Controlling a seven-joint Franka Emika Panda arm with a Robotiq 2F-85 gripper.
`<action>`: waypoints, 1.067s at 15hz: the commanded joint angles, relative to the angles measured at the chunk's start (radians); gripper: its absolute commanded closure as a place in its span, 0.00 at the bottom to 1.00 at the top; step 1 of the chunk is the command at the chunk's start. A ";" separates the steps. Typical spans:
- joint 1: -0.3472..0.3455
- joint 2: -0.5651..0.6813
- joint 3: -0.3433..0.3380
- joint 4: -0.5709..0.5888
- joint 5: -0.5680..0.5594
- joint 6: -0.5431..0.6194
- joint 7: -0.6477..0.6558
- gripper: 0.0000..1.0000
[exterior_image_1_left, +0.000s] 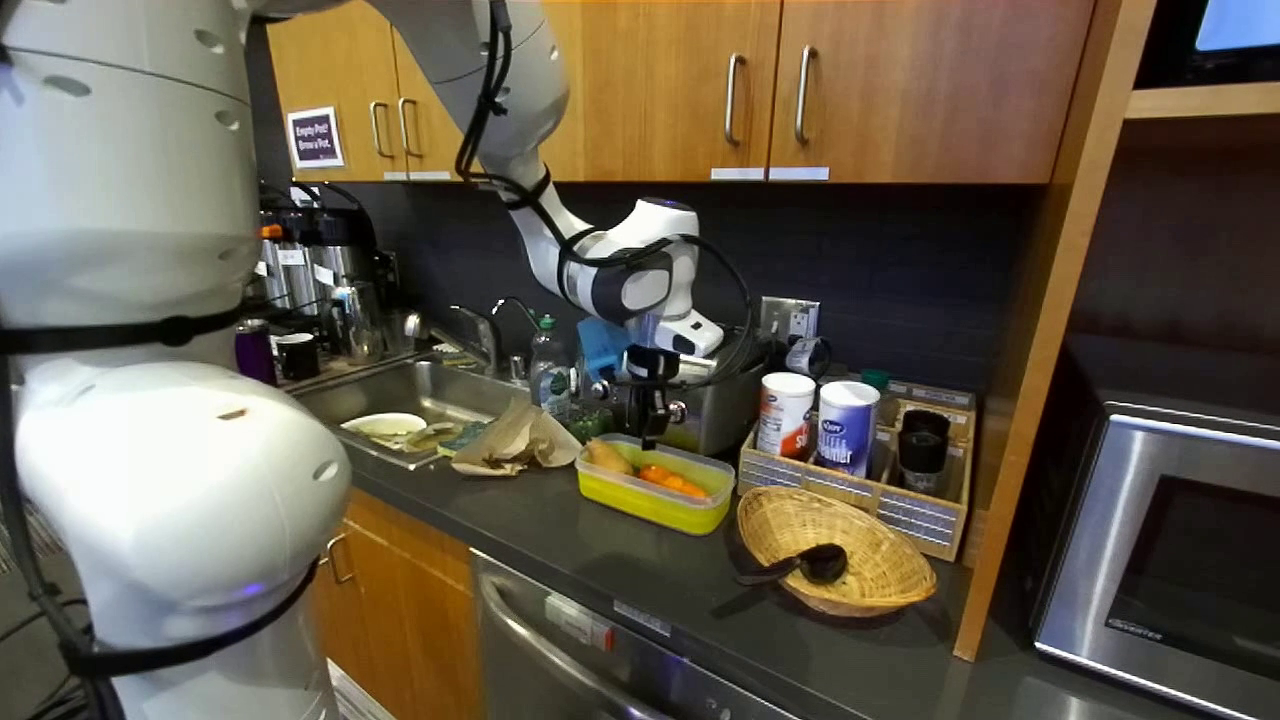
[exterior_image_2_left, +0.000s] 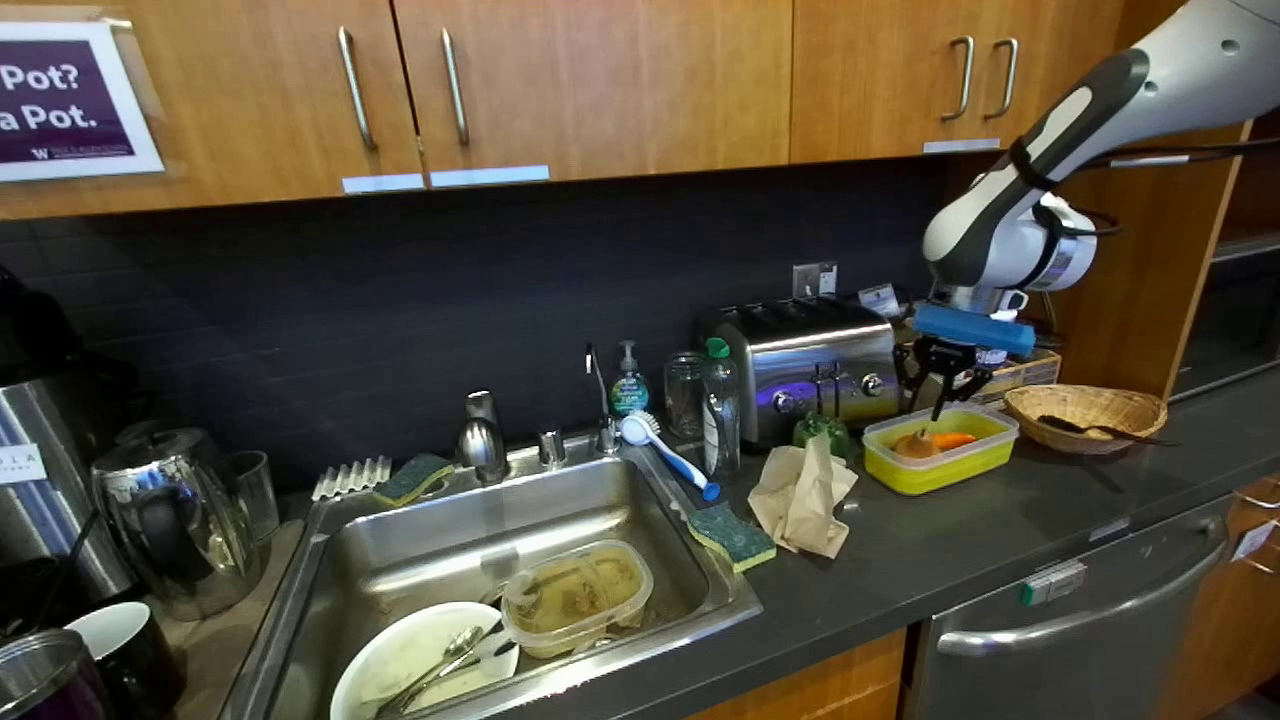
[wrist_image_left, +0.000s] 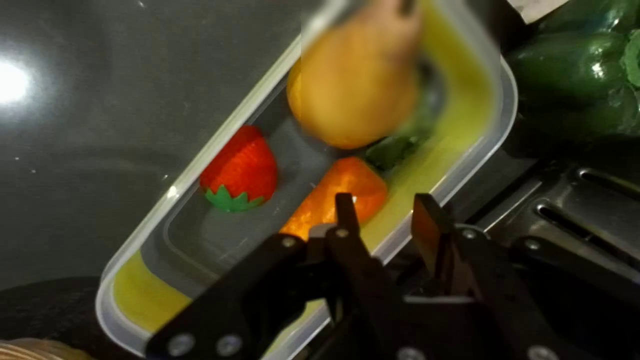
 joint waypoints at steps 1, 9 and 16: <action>-0.002 -0.069 0.014 -0.053 -0.021 0.021 0.039 0.88; -0.012 -0.035 0.014 -0.027 -0.025 -0.014 0.070 0.31; -0.029 0.067 -0.005 0.040 -0.024 -0.084 0.099 0.00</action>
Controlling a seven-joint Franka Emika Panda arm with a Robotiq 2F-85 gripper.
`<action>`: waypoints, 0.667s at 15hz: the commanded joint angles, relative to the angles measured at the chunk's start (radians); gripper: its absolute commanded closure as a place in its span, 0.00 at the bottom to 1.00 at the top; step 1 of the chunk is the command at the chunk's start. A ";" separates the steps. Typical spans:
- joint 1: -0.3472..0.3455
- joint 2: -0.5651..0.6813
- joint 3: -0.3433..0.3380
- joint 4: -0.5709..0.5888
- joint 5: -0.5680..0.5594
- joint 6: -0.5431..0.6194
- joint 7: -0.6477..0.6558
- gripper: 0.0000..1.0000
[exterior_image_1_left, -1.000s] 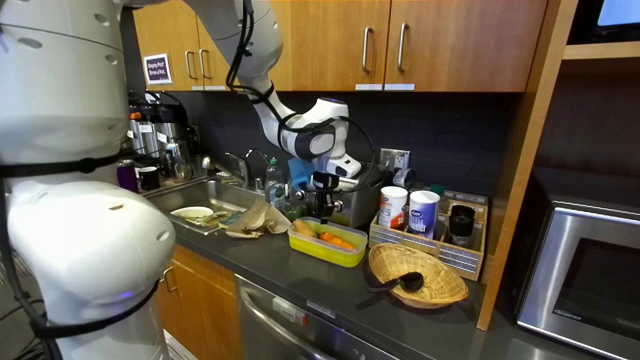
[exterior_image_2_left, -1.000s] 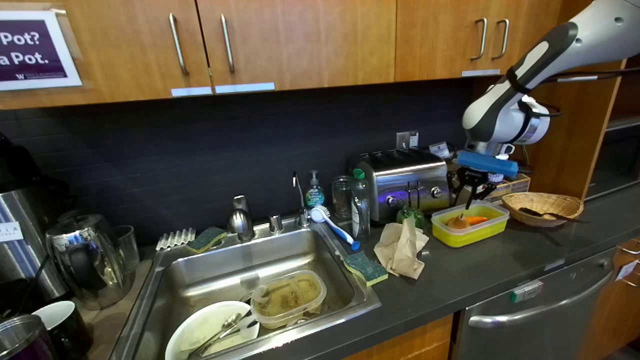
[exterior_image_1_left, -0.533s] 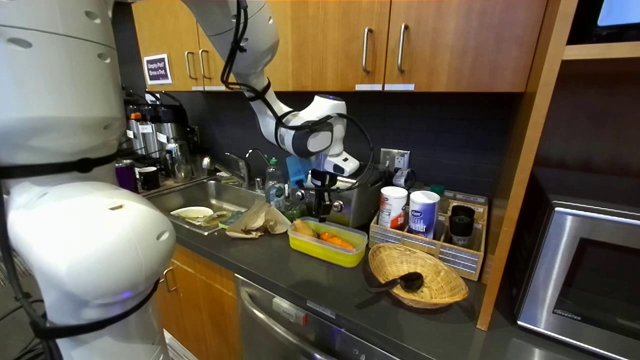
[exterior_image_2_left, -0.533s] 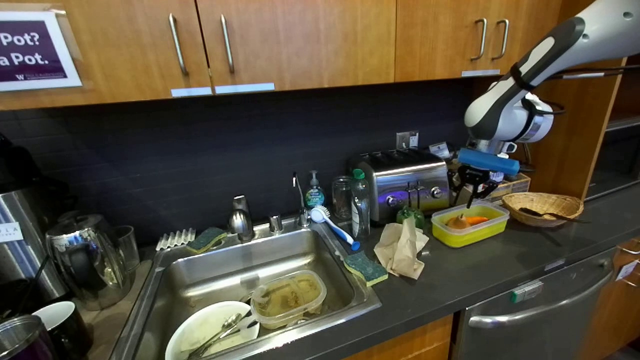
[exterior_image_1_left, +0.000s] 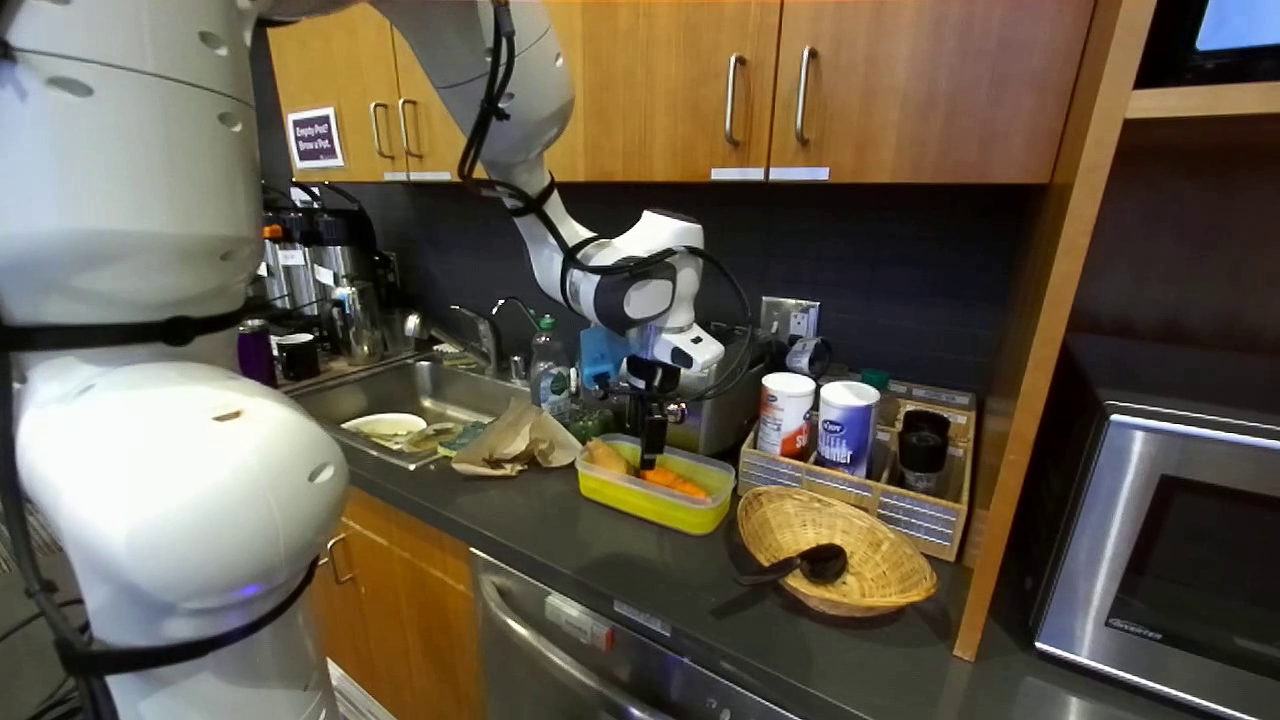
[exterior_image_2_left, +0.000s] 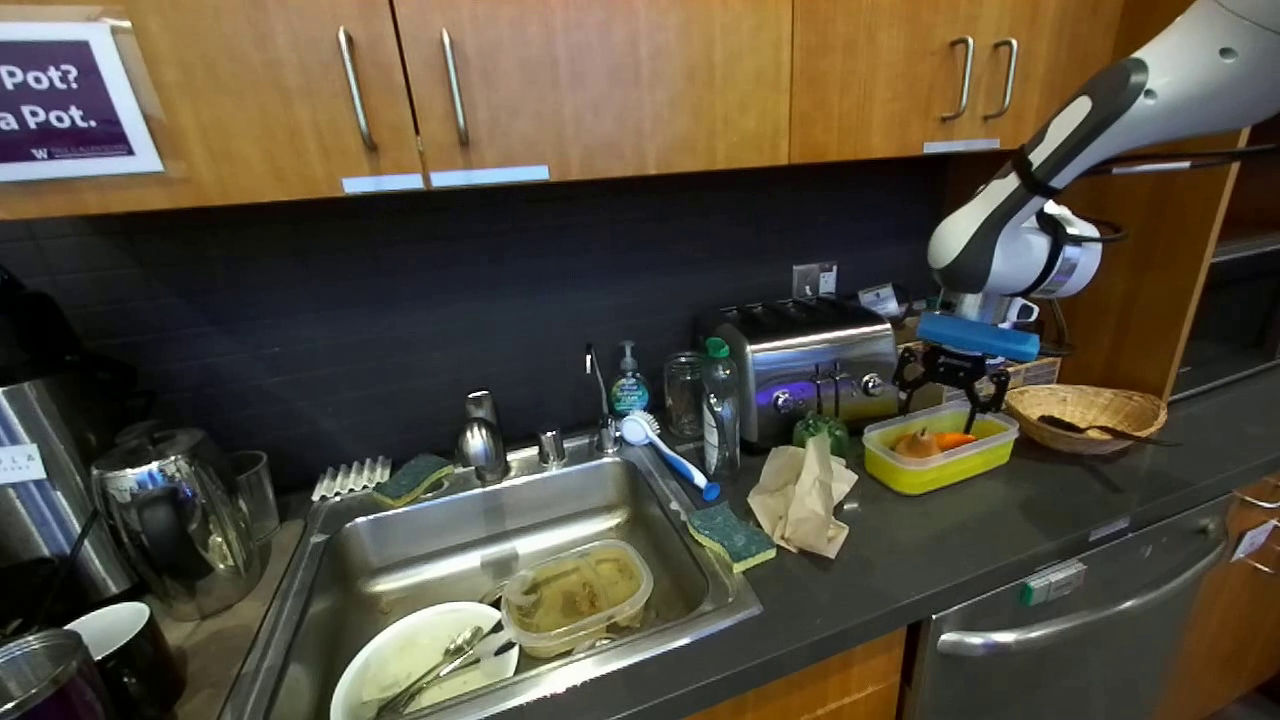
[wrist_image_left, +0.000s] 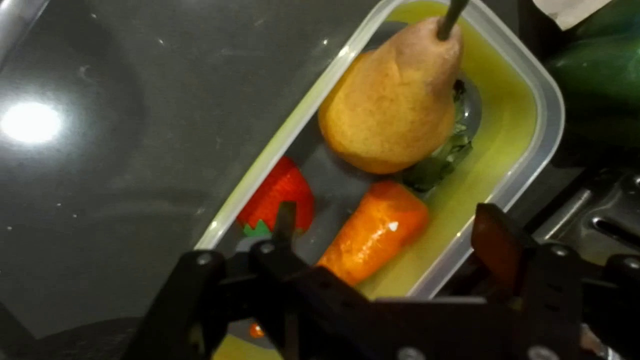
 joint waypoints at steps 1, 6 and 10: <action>-0.011 0.064 -0.009 0.060 -0.022 -0.052 0.034 0.00; -0.011 0.120 -0.016 0.106 -0.017 -0.076 0.015 0.00; -0.012 0.153 -0.014 0.134 -0.010 -0.072 -0.013 0.00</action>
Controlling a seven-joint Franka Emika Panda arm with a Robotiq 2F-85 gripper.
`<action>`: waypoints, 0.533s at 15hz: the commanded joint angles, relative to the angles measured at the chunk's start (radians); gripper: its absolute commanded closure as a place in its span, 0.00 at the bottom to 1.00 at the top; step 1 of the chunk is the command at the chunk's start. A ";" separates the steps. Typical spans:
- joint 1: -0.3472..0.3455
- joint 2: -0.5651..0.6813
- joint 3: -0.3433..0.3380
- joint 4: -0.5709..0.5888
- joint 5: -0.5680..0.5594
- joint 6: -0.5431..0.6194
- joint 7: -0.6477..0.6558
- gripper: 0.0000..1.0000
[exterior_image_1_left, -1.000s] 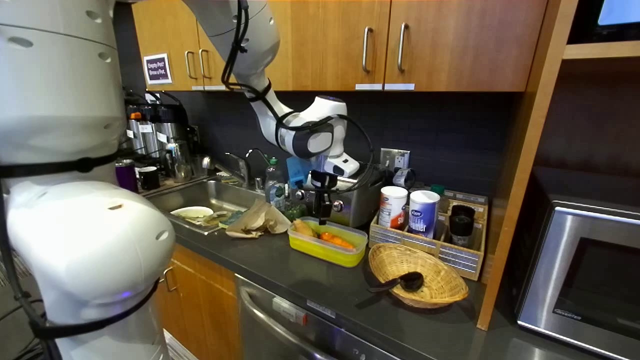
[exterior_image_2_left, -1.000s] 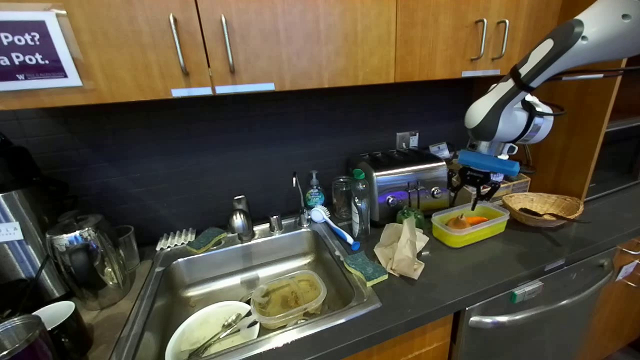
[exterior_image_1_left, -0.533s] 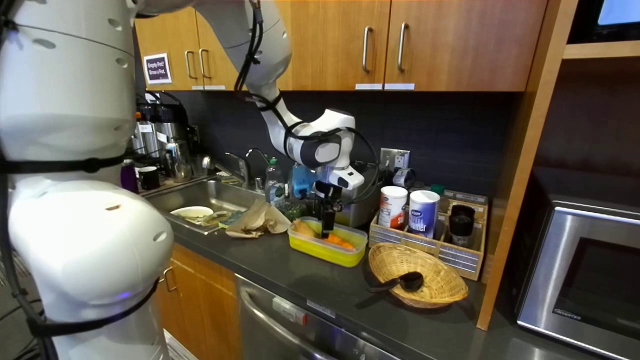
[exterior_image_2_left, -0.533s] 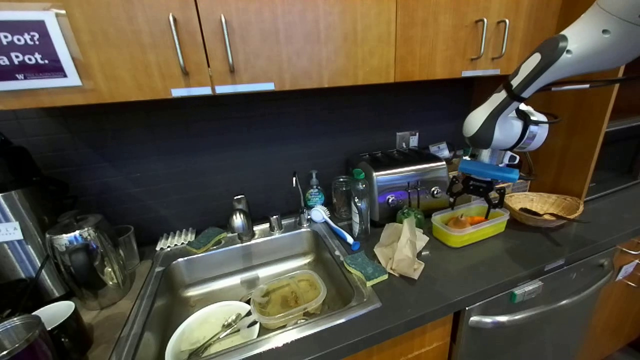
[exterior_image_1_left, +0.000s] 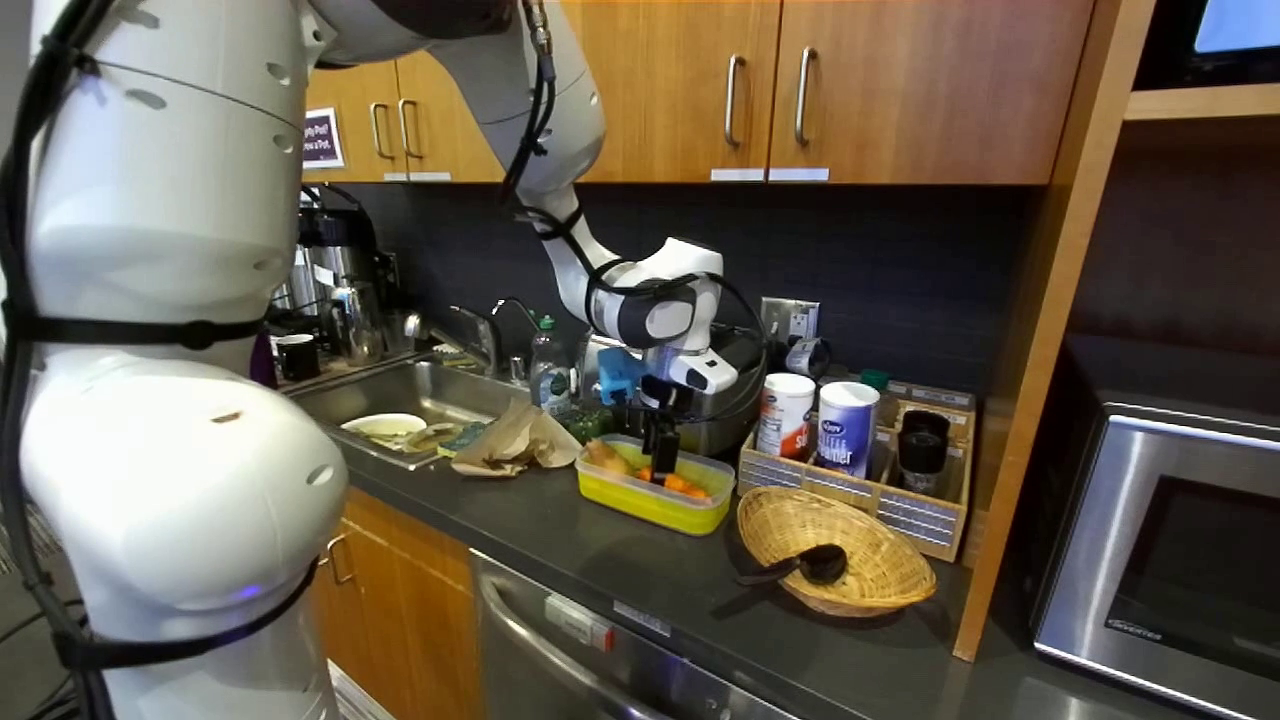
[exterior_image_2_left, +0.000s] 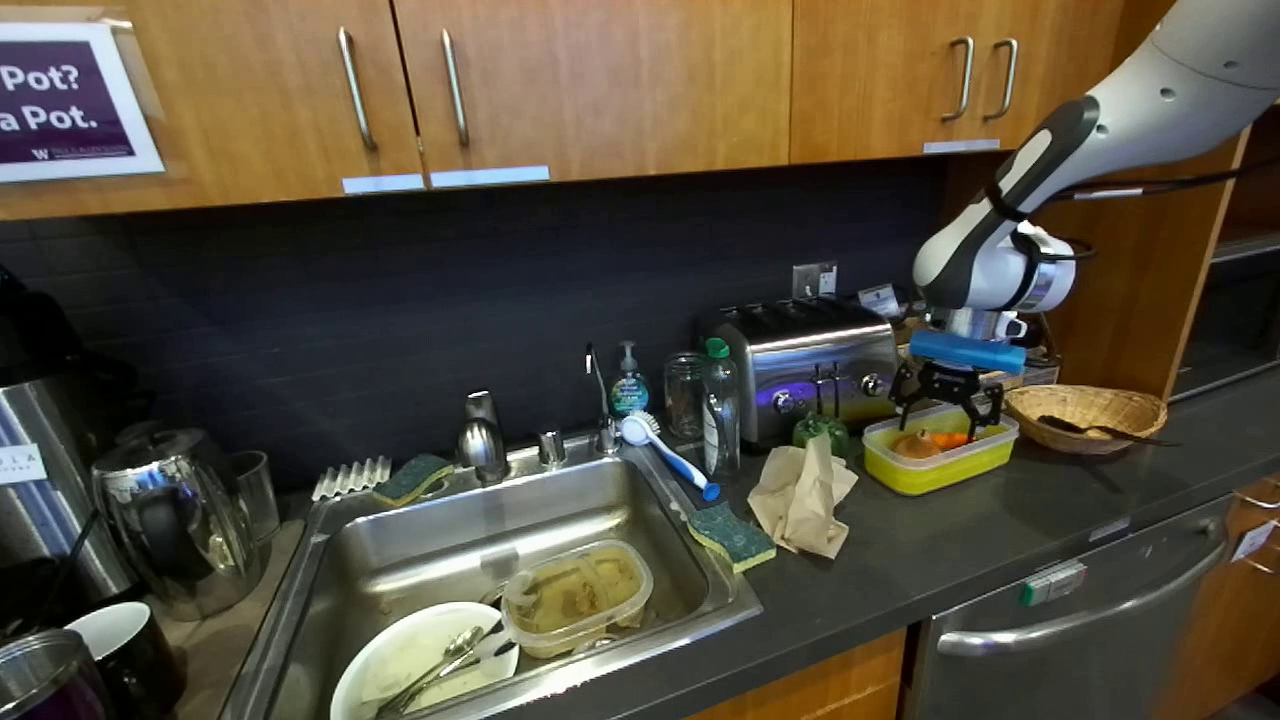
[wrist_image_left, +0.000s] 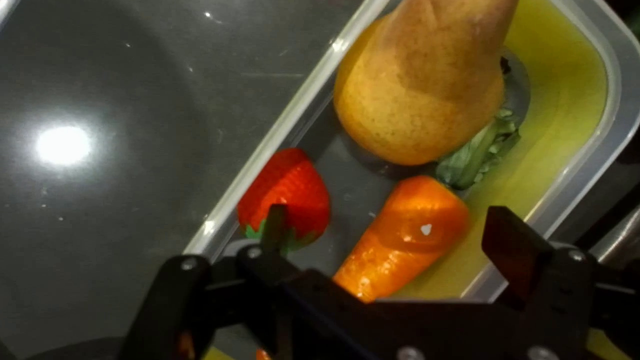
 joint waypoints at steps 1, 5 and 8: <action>-0.002 0.037 -0.001 0.044 -0.007 -0.021 -0.019 0.00; -0.006 0.068 -0.001 0.075 -0.001 -0.029 -0.044 0.00; -0.013 0.093 -0.003 0.099 0.002 -0.044 -0.064 0.00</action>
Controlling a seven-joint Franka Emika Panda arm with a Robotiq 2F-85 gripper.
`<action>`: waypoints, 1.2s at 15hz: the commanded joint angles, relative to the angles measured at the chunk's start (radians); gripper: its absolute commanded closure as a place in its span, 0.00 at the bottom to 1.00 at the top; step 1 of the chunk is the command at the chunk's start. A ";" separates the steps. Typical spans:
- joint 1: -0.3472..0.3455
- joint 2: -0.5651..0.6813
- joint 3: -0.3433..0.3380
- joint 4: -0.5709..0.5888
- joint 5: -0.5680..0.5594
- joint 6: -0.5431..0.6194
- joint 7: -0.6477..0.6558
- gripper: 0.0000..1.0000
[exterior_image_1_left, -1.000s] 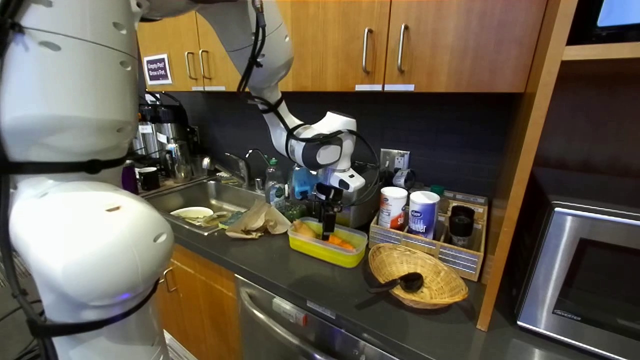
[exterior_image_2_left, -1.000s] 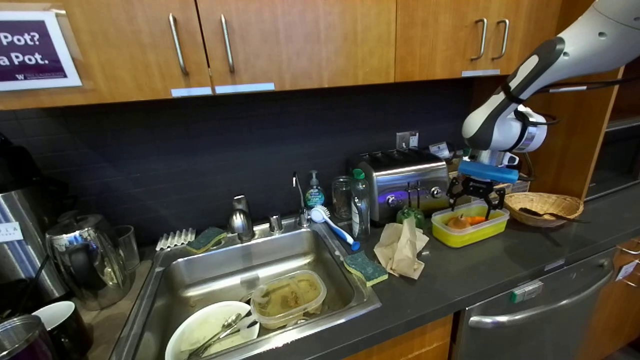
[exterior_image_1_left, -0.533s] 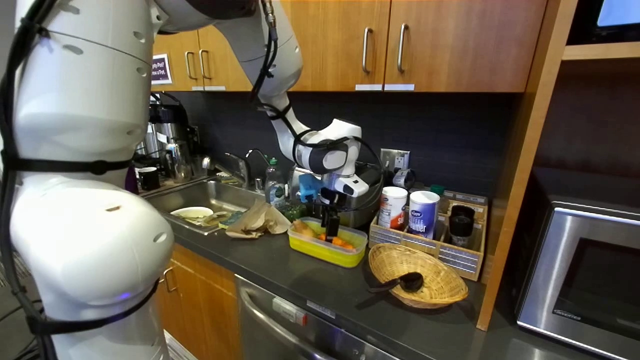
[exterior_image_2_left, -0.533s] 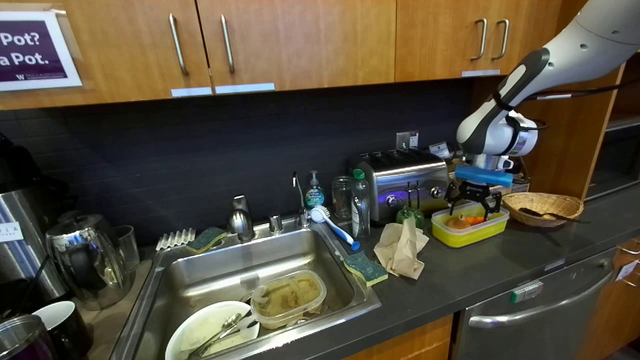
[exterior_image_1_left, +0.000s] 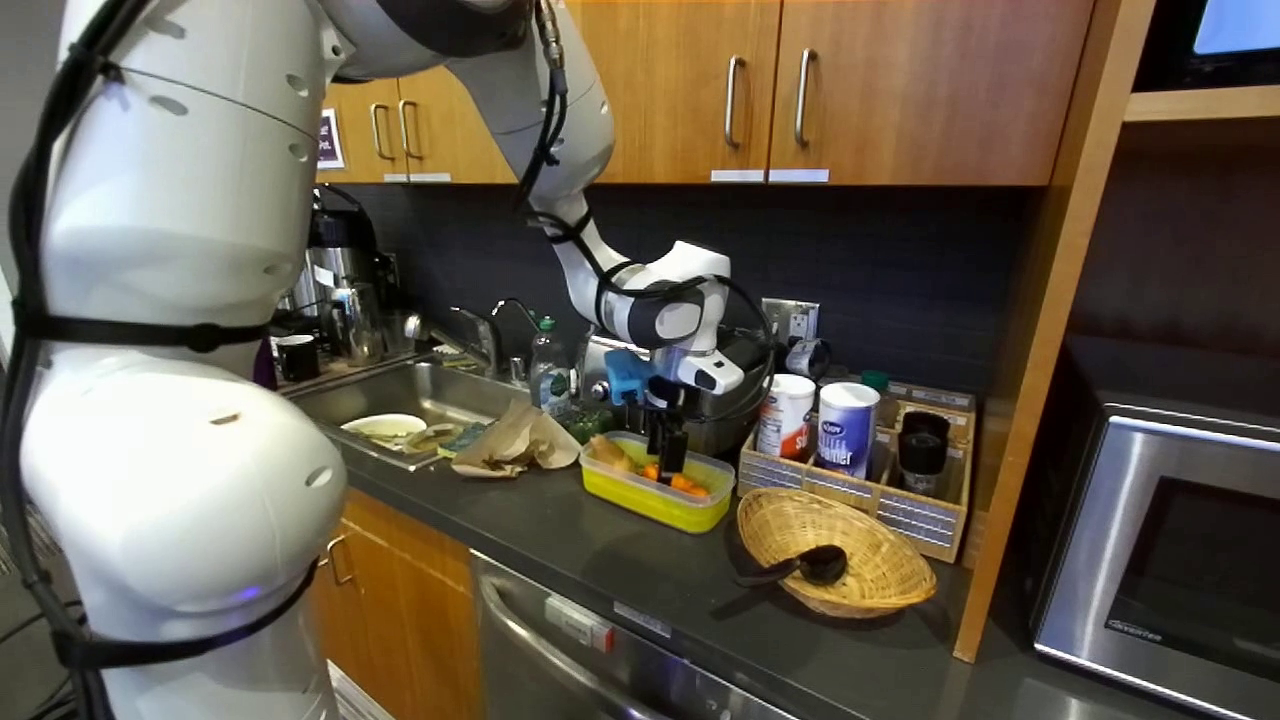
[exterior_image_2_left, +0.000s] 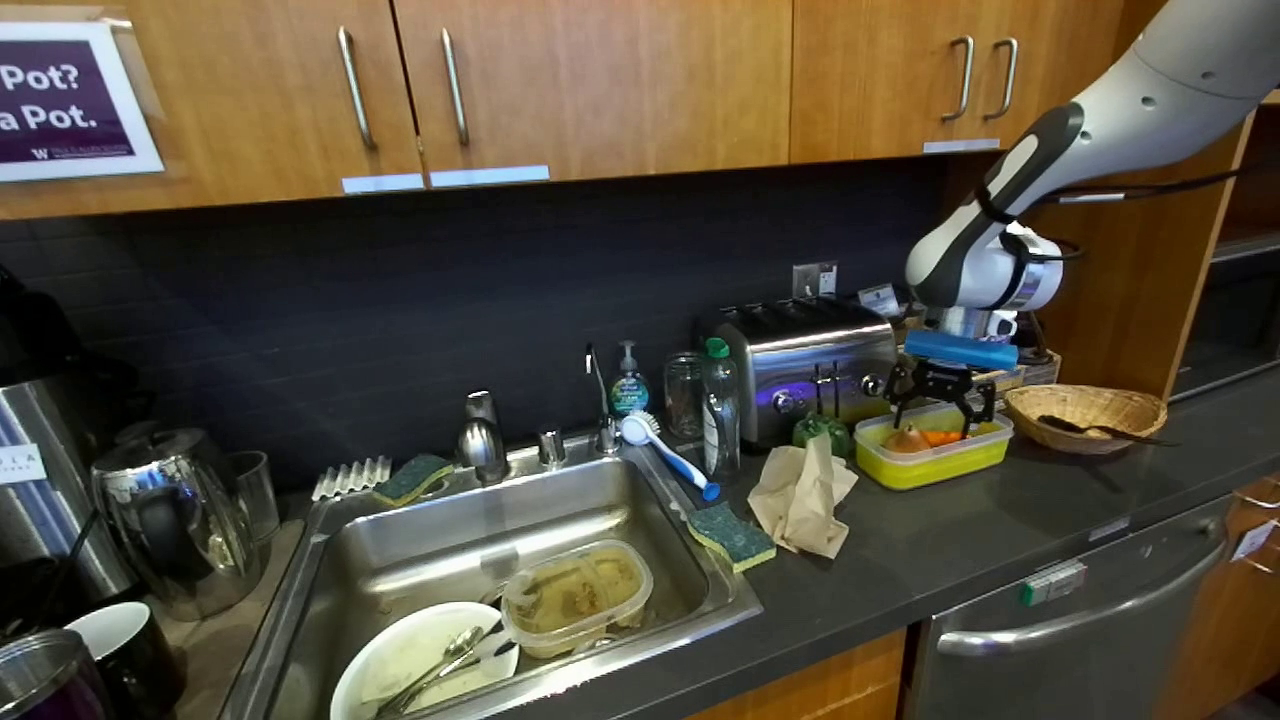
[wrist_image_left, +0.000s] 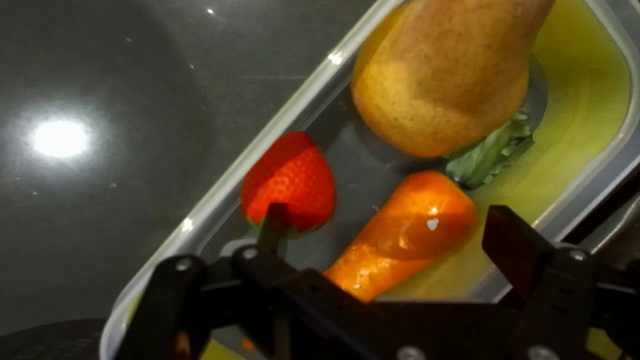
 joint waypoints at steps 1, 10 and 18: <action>-0.011 0.056 -0.004 0.049 0.002 -0.026 -0.034 0.00; -0.028 0.132 -0.007 0.142 -0.001 -0.107 -0.078 0.00; -0.034 0.208 -0.018 0.241 -0.007 -0.176 -0.080 0.42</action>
